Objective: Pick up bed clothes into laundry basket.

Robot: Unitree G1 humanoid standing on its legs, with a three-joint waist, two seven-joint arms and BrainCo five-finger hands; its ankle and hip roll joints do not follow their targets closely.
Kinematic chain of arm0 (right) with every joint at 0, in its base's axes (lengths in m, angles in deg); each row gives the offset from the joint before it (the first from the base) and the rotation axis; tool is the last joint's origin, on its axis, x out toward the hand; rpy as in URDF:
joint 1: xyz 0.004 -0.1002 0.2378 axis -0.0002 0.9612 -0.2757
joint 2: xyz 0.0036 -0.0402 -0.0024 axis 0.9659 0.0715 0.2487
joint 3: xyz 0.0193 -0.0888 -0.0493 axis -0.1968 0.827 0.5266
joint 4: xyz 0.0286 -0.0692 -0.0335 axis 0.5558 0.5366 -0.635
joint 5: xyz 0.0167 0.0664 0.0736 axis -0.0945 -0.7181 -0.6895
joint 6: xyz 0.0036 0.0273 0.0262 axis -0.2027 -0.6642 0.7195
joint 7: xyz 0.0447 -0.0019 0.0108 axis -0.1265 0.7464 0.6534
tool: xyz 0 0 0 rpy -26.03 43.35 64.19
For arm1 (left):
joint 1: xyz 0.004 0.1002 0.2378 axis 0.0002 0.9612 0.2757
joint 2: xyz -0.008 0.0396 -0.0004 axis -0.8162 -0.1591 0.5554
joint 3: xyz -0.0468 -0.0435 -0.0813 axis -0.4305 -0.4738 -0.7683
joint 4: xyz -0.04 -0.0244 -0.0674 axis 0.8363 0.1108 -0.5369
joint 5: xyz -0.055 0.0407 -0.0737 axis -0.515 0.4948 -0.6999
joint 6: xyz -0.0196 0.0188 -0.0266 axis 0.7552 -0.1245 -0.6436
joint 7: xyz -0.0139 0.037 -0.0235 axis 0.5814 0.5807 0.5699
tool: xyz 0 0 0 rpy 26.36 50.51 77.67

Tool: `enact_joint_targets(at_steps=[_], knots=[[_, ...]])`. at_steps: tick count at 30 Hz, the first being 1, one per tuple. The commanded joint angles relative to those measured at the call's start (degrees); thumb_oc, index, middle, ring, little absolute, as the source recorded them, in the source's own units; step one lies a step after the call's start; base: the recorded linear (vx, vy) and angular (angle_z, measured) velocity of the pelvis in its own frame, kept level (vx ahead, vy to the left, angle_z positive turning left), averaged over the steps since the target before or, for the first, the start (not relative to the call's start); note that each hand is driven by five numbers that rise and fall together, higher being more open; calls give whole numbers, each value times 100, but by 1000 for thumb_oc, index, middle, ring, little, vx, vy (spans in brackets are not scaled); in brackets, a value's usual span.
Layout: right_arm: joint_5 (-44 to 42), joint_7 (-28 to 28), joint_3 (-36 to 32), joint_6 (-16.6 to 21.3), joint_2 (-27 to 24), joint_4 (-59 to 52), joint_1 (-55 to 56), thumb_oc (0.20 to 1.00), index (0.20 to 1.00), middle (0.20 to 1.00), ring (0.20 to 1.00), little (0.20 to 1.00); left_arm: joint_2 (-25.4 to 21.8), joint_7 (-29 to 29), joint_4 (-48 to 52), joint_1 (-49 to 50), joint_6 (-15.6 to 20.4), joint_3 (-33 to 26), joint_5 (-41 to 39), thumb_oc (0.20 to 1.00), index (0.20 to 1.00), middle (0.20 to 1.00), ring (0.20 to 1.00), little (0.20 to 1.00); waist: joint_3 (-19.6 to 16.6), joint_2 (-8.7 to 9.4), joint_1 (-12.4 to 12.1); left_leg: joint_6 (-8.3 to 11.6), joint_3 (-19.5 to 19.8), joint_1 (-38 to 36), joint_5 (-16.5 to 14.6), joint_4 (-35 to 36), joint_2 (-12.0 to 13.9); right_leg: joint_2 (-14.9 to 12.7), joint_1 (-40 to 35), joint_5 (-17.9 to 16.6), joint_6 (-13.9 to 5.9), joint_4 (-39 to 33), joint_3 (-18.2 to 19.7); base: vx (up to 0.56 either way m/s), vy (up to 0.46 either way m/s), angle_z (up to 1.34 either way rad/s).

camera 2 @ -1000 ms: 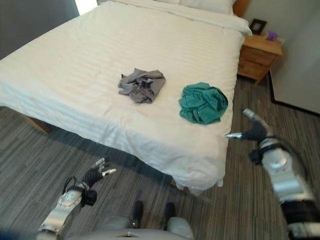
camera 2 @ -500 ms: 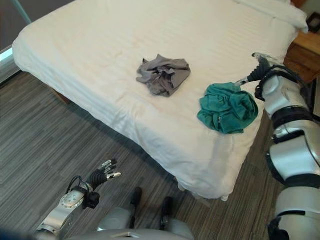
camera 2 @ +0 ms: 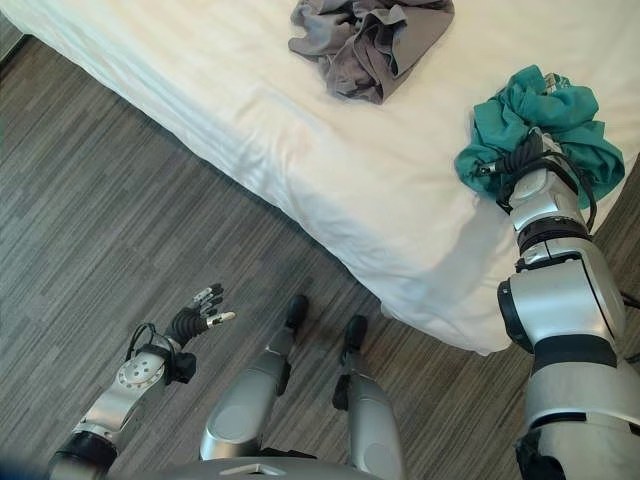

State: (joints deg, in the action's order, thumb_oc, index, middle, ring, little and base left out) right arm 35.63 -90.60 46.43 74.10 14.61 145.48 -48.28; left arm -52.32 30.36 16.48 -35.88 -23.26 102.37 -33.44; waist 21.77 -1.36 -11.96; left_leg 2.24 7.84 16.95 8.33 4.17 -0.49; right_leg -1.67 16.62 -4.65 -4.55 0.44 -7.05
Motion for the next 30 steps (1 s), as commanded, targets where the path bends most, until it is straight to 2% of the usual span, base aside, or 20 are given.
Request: enact_joint_targets(at_steps=[1, 2, 3, 5, 6, 7, 8, 9, 10, 11, 14, 16, 17, 20, 23, 30], knots=[[-251, 670, 356, -107, 912, 7, 2099, 200, 200, 200, 200, 200, -93, 277, 496, -606, 239, -219, 368, 1000, 1000, 1000, 1000, 1000, -52, 153, 229, -52, -217, -293, -140, 60, -18, -375, -168, -687, -174, -538, 288, 50, 7, -6], [-275, 679, 282, -78, 936, -155, 2433, 200, 200, 200, 200, 200, -237, 342, 590, -872, 266, -260, 596, 1000, 1000, 1000, 1000, 1000, -71, 181, 294, -45, -227, -333, -164, 67, -13, -370, -195, -665, -175, -535, 296, 82, 0, -16], [-278, 690, 189, -39, 1096, -515, 3123, 200, 200, 200, 200, 200, -561, 578, 822, -1571, 351, -395, 980, 1000, 1000, 1000, 1000, 1000, -111, 243, 463, -26, -285, -436, -238, 82, 20, -345, -263, -621, -187, -523, 306, 75, -7, -19], [-248, 768, 143, -42, 1145, -839, 3652, 200, 200, 200, 200, 200, -842, 821, 877, -2315, 370, -408, 1403, 1000, 1000, 1000, 1000, 1000, -171, 326, 621, -12, -320, -456, -242, 83, 32, -337, -274, -622, -198, -529, 313, 45, -13, -2], [-265, 785, 61, -65, 1149, -997, 3959, 200, 200, 200, 200, 200, -993, 974, 803, -2865, 329, -295, 1731, 1000, 1000, 1000, 1000, 1000, -203, 364, 714, -4, -346, -525, -300, 83, 63, -313, -320, -582, -206, -517, 313, 0, 0, 0], [-262, 786, 39, -71, 1147, -1008, 3966, 200, 200, 200, 200, 200, -992, 980, 785, -2895, 334, -272, 1732, 1000, 1000, 1000, 1000, 1000, -203, 375, 703, -6, -344, -502, -270, 83, 52, -324, -302, -605, -208, -524, 313, 38, -10, -10], [-381, 807, -88, -83, 1206, -1203, 4431, 200, 200, 200, 200, 200, -1175, 1301, 412, -3860, 233, 35, 2146, 1000, 1000, 1000, 1000, 1000, -266, 451, 893, 0, -392, -553, -293, 83, 70, -308, -332, -599, -226, -520, 333, 13, -3, -15], [-459, 799, -127, -95, 1263, -1233, 4635, 200, 200, 200, 200, 200, -1188, 1416, 245, -4194, 195, 149, 2215, 1000, 1000, 1000, 1000, 1000, -299, 469, 994, 2, -416, -573, -302, 83, 76, -301, -339, -598, -232, -521, 343, 26, -5, -14], [-458, 798, -157, -101, 1268, -1246, 4651, 200, 200, 200, 200, 200, -1179, 1430, 204, -4243, 208, 196, 2212, 1000, 1000, 1000, 1000, 1000, -291, 474, 971, 3, -413, -576, -304, 83, 76, -302, -344, -595, -232, -521, 340, 16, 1, -14], [-677, 814, -220, -75, 1356, -1340, 4966, 200, 200, 200, 200, 200, -1311, 1581, -355, -5122, 27, 608, 2712, 1000, 1000, 1000, 1000, 1000, -360, 506, 1169, 5, -459, -623, -321, 83, 98, -277, -357, -590, -239, -519, 377, 11, -2, -12], [-817, 858, -172, -91, 1511, -1411, 5307, 200, 200, 200, 200, 200, -1351, 1669, -1418, -6226, -176, 1249, 2886, 1000, 1000, 1000, 1000, 1000, -445, 568, 1368, 2, -534, -635, -317, 83, 149, -246, -334, -604, -249, -517, 427, -1, -10, -17], [-848, 857, -153, -83, 1550, -1494, 5397, 200, 200, 200, 200, 200, -1325, 1743, -1807, -6596, -199, 1464, 2877, 1000, 1000, 1000, 1000, 1000, -459, 608, 1404, 2, -571, -639, -320, 83, 159, -237, -325, -612, -253, -519, 450, -7, -4, -19], [-981, 860, -47, -60, 1640, -1445, 5460, 200, 200, 200, 200, 200, -1156, 1739, -2790, -7156, -253, 1827, 2625, 1000, 1000, 1000, 1000, 1000, -512, 651, 1567, -1, -665, -654, -310, 83, 191, -197, -289, -654, -265, -522, 525, -18, 6, -25], [-1020, 875, 78, -8, 1699, -1440, 5468, 200, 200, 200, 200, 200, -1282, 1728, -3481, -7767, -297, 2307, 2841, 1000, 1000, 1000, 1000, 1000, -549, 702, 1663, 3, -760, -647, -313, 83, 222, -166, -238, -689, -282, -521, 616, -15, 8, -28], [-1108, 947, 248, 90, 1754, -1611, 5607, 200, 200, 200, 200, 200, -1434, 1825, -4387, -8514, -516, 2919, 3487, 1000, 1000, 1000, 1000, 1000, -574, 809, 1860, 20, -891, -586, -308, 83, 273, -118, -88, -773, -312, -517, 722, -22, 2, -32], [-1252, 974, 192, 163, 1769, -1706, 6178, 200, 200, 200, 200, 200, -1540, 1991, -5434, -9304, -820, 3452, 3923, 1000, 1000, 1000, 1000, 1000, -597, 946, 2084, 52, -1018, -414, -279, 83, 336, -64, 133, -892, -337, -540, 800, 8, -12, -21]])
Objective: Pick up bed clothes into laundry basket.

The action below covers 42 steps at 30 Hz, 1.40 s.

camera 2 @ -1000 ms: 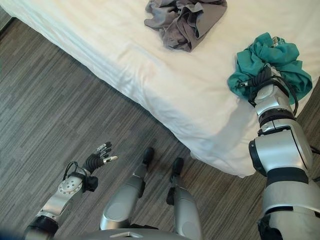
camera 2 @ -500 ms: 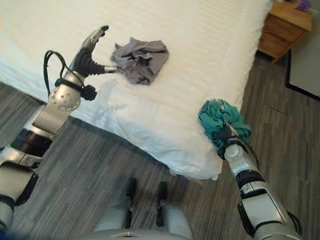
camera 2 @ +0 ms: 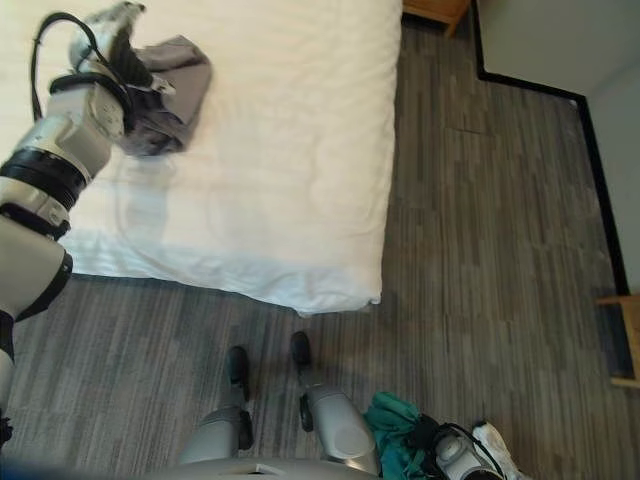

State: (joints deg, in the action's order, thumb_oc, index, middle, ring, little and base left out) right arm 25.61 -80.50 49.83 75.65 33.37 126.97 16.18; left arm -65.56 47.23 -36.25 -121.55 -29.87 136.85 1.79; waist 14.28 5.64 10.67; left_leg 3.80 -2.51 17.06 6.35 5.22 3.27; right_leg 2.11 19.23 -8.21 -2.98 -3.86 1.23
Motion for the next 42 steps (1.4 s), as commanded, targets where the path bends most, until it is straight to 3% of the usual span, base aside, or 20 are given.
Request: enact_joint_targets(at_steps=[1, 11, 13, 14, 15, 16, 22, 24, 25, 26, 27, 29, 30, 32, 35, 38, 39, 42], knots=[[-316, -50, -180, 36, -66, 348, -187, 200, 200, 200, 200, 200, -268, 346, -326, -897, -232, 148, 560, 1000, 1000, 1000, 1000, 1000, 173, 260, -138, -94, 15, -360, -81, -22, -35, -443, -63, -564, -501, -114, -50, 8, -17, -9], [-731, 21, -218, 147, 71, 690, 69, 200, 200, 200, 200, 200, -583, 74, -1138, -1011, -465, 629, 1176, 1000, 1000, 1000, 1000, 1000, 334, 370, -6, -60, 7, -16, -41, -22, 4, -426, 285, -668, -545, -114, -117, 2, -9, 2], [-775, 41, -171, 146, 70, 593, 57, 200, 200, 200, 200, 200, -546, -96, -1105, -945, -374, 650, 1146, 1000, 1000, 1000, 1000, 1000, 384, 380, -4, -60, 7, 21, -38, -22, -3, -428, 311, -678, -542, -114, -115, -1, 1, 2], [-801, 54, -113, 142, 67, 476, 47, 200, 200, 200, 200, 200, -484, -360, -911, -755, -146, 574, 924, 1000, 1000, 1000, 1000, 1000, 446, 379, -10, -64, 11, 59, -36, -22, -2, -432, 352, -671, -545, -114, -118, 0, 0, 0], [-790, 63, -91, 136, 63, 423, 39, 200, 200, 200, 200, 200, -477, -497, -948, -635, -111, 497, 821, 457, 457, 457, 457, 457, 466, 384, -6, -64, 11, 66, -39, -22, -3, -432, 361, -672, -549, -114, -113, -34, 18, 2], [-776, 78, -79, 133, 65, 366, 65, 200, 200, 200, 200, 200, -453, -540, -957, -537, -93, 438, 789, 200, 200, 200, 200, 200, 483, 388, 0, -63, 10, 68, -40, -22, -4, -431, 367, -670, -553, -114, -110, 0, 0, 0], [-720, 57, -64, 185, 33, 198, 111, 200, 200, 200, 200, 200, -57, -615, -573, 21, 34, 268, 820, 200, 200, 200, 200, 200, 517, 399, 14, -60, 14, 40, -72, -22, -28, -450, 334, -666, -564, -114, -108, -2, 7, 0], [-694, -14, -212, 187, 37, 297, 95, 200, 200, 200, 200, 200, 28, -463, 399, 470, 218, -5, 481, 200, 200, 200, 200, 200, 514, 315, -82, -75, 48, -58, -111, -22, -74, -491, 230, -620, -577, -114, -150, 4, 41, -1], [-693, -14, -209, 188, 32, 297, 98, 200, 200, 200, 200, 200, 19, -467, 420, 486, 209, -17, 484, 200, 200, 200, 200, 200, 517, 311, -79, -75, 49, -66, -114, -22, -73, -490, 222, -618, -577, -114, -151, 0, 0, 0], [-724, -47, -311, 192, 51, 351, 89, 200, 200, 200, 200, 200, -58, -398, 1023, 800, 331, -269, 152, 200, 200, 200, 200, 200, 539, 260, -157, -78, 61, -131, -151, -22, -79, -503, 148, -592, -581, -114, -177, 39, 25, 5], [-766, -128, -559, 145, 133, 567, 37, 200, 200, 200, 200, 200, -44, -375, 2390, 1417, 454, -832, -478, 200, 200, 200, 200, 200, 549, 120, -310, -105, 132, -220, -180, -22, -158, -566, 18, -555, -583, -114, -271, 35, 45, 5], [-769, -134, -901, 94, 221, 729, 100, 200, 200, 200, 200, 200, -439, -520, 3894, 2735, 674, -1515, -1020, 200, 200, 200, 200, 200, 566, -19, -507, -126, 190, -329, -210, -22, -222, -652, -138, -519, -587, -114, -378, 22, 44, 11], [-770, -134, -885, 94, 208, 728, 100, 200, 200, 200, 200, 200, -454, -528, 3925, 2773, 660, -1549, -1013, 200, 200, 200, 200, 200, 547, -21, -475, -128, 200, -305, -185, -22, -234, -664, -119, -532, -589, -114, -386, 24, 37, 21], [-705, -108, -1123, 51, 265, 723, 202, 200, 200, 200, 200, 200, -469, -962, 4695, 4251, 869, -2233, -1587, 200, 200, 200, 200, 200, 500, -104, -610, -136, 251, -464, -241, -22, -279, -738, -288, -494, -582, -114, -455, 40, 61, 31], [-785, 235, -1346, 336, 26, -828, 670, 200, 200, 200, 200, 200, -340, -1377, 5688, 6769, 1158, -3610, -2939, 200, 200, 200, 200, 200, 367, -191, -728, -162, 243, -834, -337, -22, -317, -770, -584, -433, -580, -45, -454, 64, 114, 7], [-803, 398, -1488, 455, -86, -1327, 874, 200, 200, 200, 200, 200, -135, -1667, 5999, 7764, 1186, -4002, -3207, 200, 200, 200, 200, 200, 223, -216, -769, -179, 248, -1046, -378, -22, -324, -778, -772, -343, -560, 8, -442, 77, 104, 9], [-877, 696, -1600, 674, -478, -2777, 1026, 200, 200, 200, 200, 200, 27, -1999, 6157, 8753, 1256, -4385, -3506, 200, 200, 200, 200, 200, -35, -275, -861, -220, 300, -1369, -415, -22, -355, -849, -1039, -194, -561, 196, -452, 89, 122, 34], [-921, 868, -1623, 773, -745, -3776, 1142, 200, 200, 200, 200, 200, 311, -2061, 6182, 9181, 1227, -4496, -4009, 200, 200, 200, 200, 200, -196, -329, -892, -250, 392, -1545, -412, -22, -384, -889, -1227, -97, -556, 310, -502, 59, 73, 20]])
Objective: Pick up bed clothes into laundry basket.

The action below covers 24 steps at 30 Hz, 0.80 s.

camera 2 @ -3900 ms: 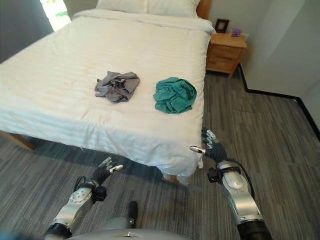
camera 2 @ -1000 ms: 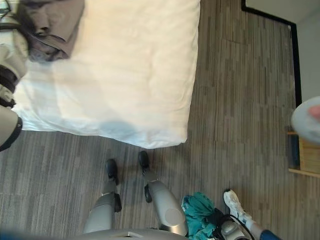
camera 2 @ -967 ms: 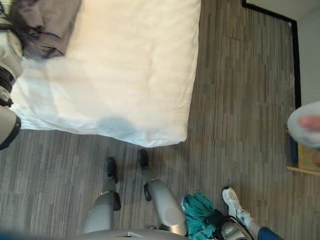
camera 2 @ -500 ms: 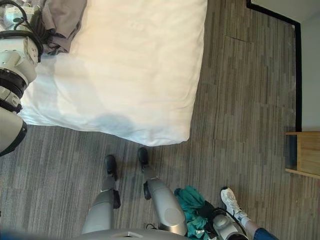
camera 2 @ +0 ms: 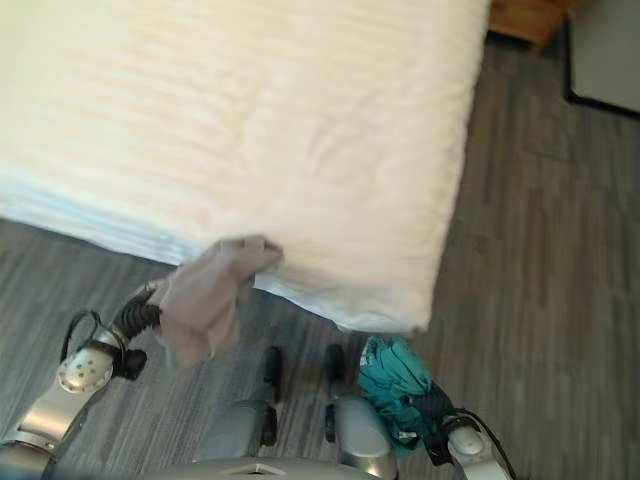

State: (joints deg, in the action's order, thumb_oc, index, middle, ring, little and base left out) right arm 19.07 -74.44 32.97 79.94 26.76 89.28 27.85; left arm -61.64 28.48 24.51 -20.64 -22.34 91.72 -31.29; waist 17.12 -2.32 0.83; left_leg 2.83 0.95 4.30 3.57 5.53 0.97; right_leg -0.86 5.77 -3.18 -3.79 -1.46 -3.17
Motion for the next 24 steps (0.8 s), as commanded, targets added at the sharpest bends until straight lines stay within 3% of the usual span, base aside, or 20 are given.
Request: enact_joint_targets(at_steps=[1, 8, 19, 20, 24], knots=[[-495, 418, -31, 409, -150, -727, 82, 200, 200, 200, 200, 200, 47, -295, 291, -656, 428, -45, -657, 200, 200, 200, 200, 200, -678, 454, 53, -182, 112, -377, -140, -53, -178, -620, -21, -518, -462, 97, -103, 63, 53, 30], [-977, 1045, -38, 358, -279, -2371, 613, 200, 200, 200, 200, 200, 530, -629, 728, -30, 349, 2, -745, 200, 200, 200, 200, 200, -1219, 475, -43, -228, 179, -632, -222, -53, -219, -656, -441, -421, -456, -35, -248, 41, 25, 11], [-1493, 858, -123, 253, 273, -2278, 792, 200, 200, 200, 200, 200, 981, -533, 761, 100, 355, 74, -607, 200, 200, 200, 200, 200, -1389, 503, -61, -288, 173, -828, -259, -53, -216, -629, -588, -345, -427, 24, -187, 2, 1, 0], [-1749, -714, -1660, 269, 806, -1565, -697, 200, 200, 200, 200, 200, 1282, 984, 556, -682, 639, -1532, 325, 200, 200, 200, 200, 200, -1101, 302, 5, -214, -9, -903, -162, -109, 4, -636, -416, -62, -298, 626, 270, -12, 16, -6], [-1662, -683, -1651, 218, 808, -1632, -613, 200, 200, 200, 200, 200, 1331, 992, 544, -650, 600, -1506, 391, 200, 200, 200, 200, 200, -1132, 351, 14, -235, -45, -961, -183, -93, 8, -634, -464, -58, -297, 630, 310, 22, -9, -25]])
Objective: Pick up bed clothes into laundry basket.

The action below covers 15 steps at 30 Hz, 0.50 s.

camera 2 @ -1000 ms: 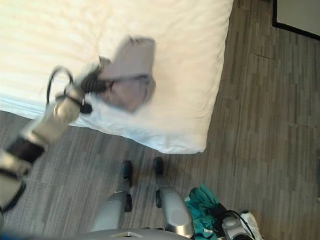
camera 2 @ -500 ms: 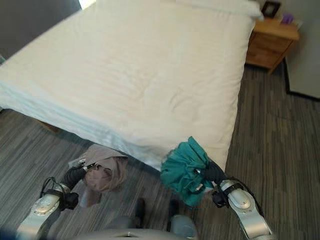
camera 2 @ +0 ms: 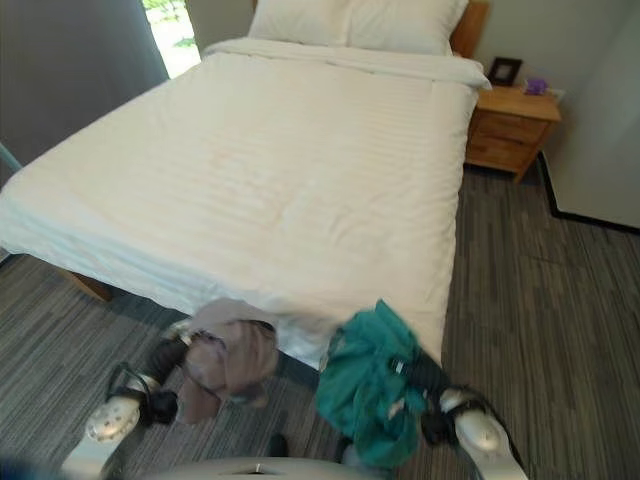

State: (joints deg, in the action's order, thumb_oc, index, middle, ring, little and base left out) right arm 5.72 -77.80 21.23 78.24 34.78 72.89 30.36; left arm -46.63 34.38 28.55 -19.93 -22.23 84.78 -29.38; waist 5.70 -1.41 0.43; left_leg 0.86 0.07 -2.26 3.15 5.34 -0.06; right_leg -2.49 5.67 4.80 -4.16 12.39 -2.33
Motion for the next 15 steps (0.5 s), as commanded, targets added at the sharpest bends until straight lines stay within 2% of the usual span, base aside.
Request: enact_joint_targets(at_steps=[1, 6, 8, 9, 10, 11, 12, 13, 14, 15], knots=[[-307, -367, -520, 398, 2, -14, -836, 200, 200, 200, 200, 200, -163, 406, 165, -694, 571, -835, 238, 200, 200, 200, 200, 200, -2, 275, 57, -34, 40, -317, -151, -77, 124, -461, -471, -848, -254, -764, 229, 37, -51, -5], [-268, -573, -932, 461, -104, -43, -714, 200, 200, 200, 200, 200, -207, 545, 223, -657, 606, -1105, 317, 200, 200, 200, 200, 200, -18, 356, 129, 64, -43, -449, -219, -135, 287, -312, -556, -808, -175, -834, 317, 64, -122, -10], [-257, -722, -1197, 513, -208, 40, -707, 200, 200, 200, 200, 200, -269, 684, 230, -805, 647, -1295, 359, 200, 200, 200, 200, 200, 5, 432, 222, 125, -109, -359, -345, -563, 379, -257, -545, -828, -146, -864, 412, 9, -116, -19], [-220, -802, -1232, 557, -302, 77, -795, 200, 200, 200, 200, 200, -326, 778, 329, -850, 694, -1405, 375, 200, 200, 200, 200, 200, 79, 460, 195, 159, 193, -246, -387, -947, 357, -152, -482, -835, -116, -812, 647, -39, -44, -34], [-220, -803, -1231, 558, -300, 81, -807, 200, 200, 200, 200, 200, -328, 778, 329, -858, 693, -1410, 376, 200, 200, 200, 200, 200, 69, 466, 186, 160, 182, -205, -379, -972, 353, -154, -449, -859, -116, -814, 662, -77, -2, -47], [-216, -873, -1224, 602, -383, 133, -937, 200, 200, 200, 200, 200, -363, 868, 349, -956, 739, -1475, 335, 200, 200, 200, 200, 200, 124, 481, 125, 215, 551, -88, -361, -1137, 264, -92, -342, -907, -122, -765, 909, -78, 16, -77], [-201, -959, -1260, 642, -424, 149, -1043, 200, 200, 200, 200, 200, -360, 980, 400, -1014, 775, -1544, 316, 200, 200, 200, 200, 200, 164, 510, 29, 220, 1249, -47, -408, -1263, 26, -12, -200, -1065, -158, -690, 1283, -45, 26, -147], [-235, -1066, -1345, 677, -505, 213, -1161, 200, 200, 200, 200, 200, -318, 1059, 484, -1040, 823, -1641, 279, 200, 200, 200, 200, 200, 195, 487, -11, 135, 2136, -75, -634, -1406, -234, 227, -87, -1151, -219, -658, 1959, -55, 41, -204], [-242, -1079, -1411, 670, -520, 242, -1178, 200, 200, 200, 200, 200, -323, 1050, 522, -1032, 848, -1684, 283, 200, 200, 200, 200, 200, 194, 494, 11, 134, 2336, -59, -618, -1395, -334, 269, -12, -1252, -268, -701, 2206, -33, 47, -246], [-243, -1078, -1410, 666, -521, 239, -1180, 200, 200, 200, 200, 200, -321, 1047, 520, -1032, 853, -1689, 282, 200, 200, 200, 200, 200, 189, 493, -14, 128, 2308, -55, -620, -1396, -334, 272, -3, -1264, -277, -709, 2239, -88, 90, -217]])
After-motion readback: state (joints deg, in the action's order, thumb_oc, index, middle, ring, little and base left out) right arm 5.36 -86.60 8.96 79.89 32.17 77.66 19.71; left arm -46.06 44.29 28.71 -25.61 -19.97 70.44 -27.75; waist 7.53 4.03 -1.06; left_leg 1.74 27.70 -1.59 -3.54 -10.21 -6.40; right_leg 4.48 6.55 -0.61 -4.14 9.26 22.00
